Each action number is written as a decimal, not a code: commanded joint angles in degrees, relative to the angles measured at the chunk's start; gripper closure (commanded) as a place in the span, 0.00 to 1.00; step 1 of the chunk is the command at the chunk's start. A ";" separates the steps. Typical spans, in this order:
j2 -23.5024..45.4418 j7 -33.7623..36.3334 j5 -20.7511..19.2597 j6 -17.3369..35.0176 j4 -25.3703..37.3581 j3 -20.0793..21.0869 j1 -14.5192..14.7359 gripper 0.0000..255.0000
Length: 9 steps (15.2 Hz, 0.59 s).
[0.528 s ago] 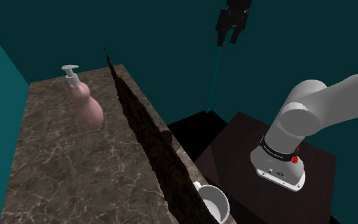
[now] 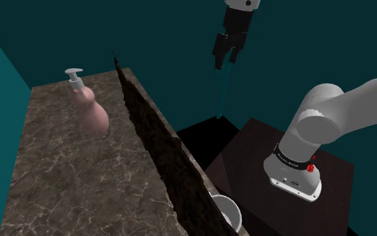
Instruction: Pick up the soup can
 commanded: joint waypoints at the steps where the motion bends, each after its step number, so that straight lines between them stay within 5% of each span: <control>1: 0.34 1.38 0.87 3.59 -2.40 2.72 1.01 0.00; 9: 5.43 7.44 3.54 17.52 -8.55 14.11 4.60 0.00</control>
